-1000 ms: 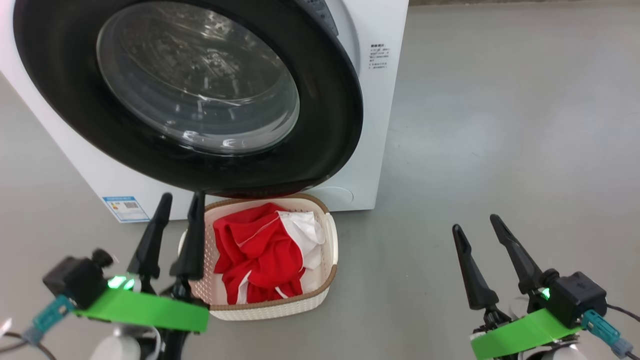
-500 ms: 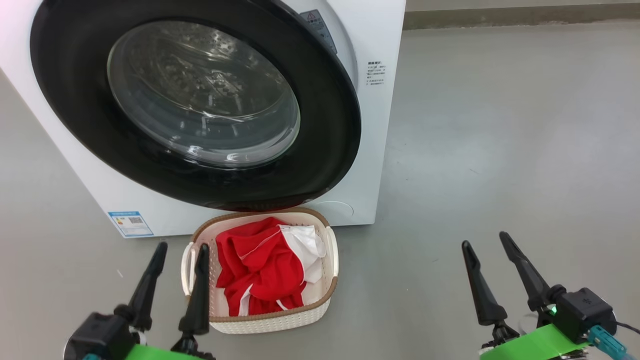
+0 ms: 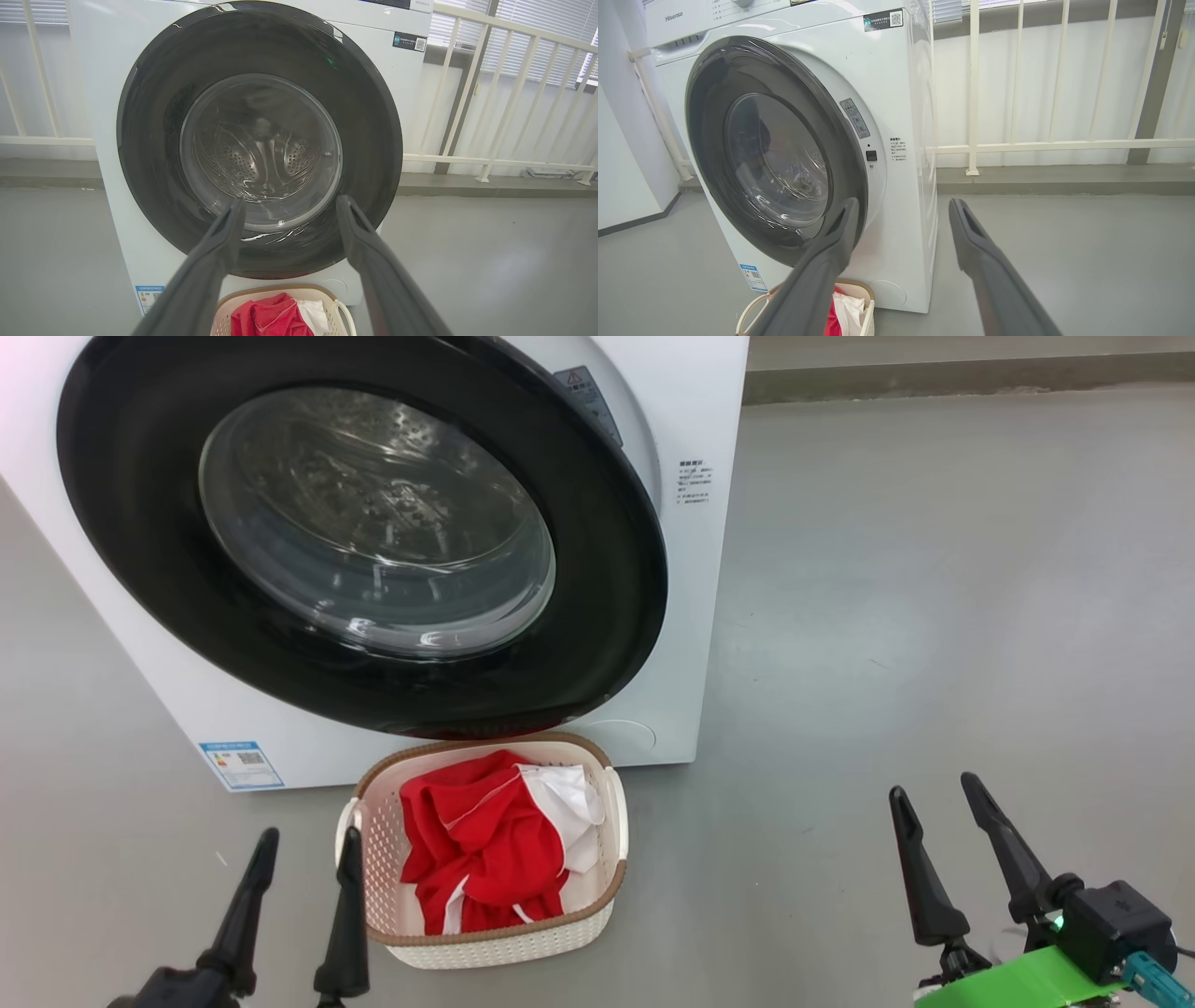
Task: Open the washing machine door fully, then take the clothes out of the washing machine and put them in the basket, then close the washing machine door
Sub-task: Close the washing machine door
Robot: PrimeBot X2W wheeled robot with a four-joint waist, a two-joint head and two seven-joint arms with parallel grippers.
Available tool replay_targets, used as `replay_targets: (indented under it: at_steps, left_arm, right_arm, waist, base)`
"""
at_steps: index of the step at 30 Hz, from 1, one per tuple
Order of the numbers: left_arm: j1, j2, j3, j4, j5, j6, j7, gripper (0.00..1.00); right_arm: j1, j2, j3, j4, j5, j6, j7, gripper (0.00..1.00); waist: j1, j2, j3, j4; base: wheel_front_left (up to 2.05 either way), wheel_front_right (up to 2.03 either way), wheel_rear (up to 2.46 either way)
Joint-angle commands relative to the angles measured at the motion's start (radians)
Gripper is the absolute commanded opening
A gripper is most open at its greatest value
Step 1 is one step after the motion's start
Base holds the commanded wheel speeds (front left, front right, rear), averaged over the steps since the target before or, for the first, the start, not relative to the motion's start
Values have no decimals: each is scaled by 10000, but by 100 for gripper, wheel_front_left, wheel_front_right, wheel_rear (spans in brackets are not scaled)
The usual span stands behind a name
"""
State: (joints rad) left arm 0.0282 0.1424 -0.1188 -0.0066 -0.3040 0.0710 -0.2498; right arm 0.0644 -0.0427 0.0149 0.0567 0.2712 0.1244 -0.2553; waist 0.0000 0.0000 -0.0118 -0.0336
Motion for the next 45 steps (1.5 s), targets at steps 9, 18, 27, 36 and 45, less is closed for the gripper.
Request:
replay_targets:
  at_steps: [9, 18, 27, 36, 45]
  left_arm:
    - [25, -109, 569, -58, 303, -158, -119, 100]
    - [5, -243, 617, -29, 481, -379, -120, 100]
    - [-191, -419, 332, -145, 706, -573, -120, 100]
    - [-500, -599, 34, -310, 771, -695, -120, 100]
    - [-865, -709, -110, -561, 815, -790, -120, 100]
  right_arm:
    - [28, -75, 179, -315, -64, 63, -65, 100]
    - [42, -75, 213, -302, -52, 63, -65, 100]
    - [-327, -75, 502, -92, -142, 63, -65, 0]
    - [-1196, -75, 815, 423, -292, 63, -65, 0]
    - [-2802, -75, 1217, 1259, -797, 63, -29, 0]
  waist:
    - [0, 0, -35, -64]
    - [0, 0, 9, 21]
    - [0, 0, 330, 570]
    - [0, 0, 798, 1408]
    - [0, 0, 1674, 1911]
  base:
    - [0, 0, 0]
    - [0, 0, 0]
    - [0, 0, 0]
    - [0, 0, 0]
    - [0, 0, 0]
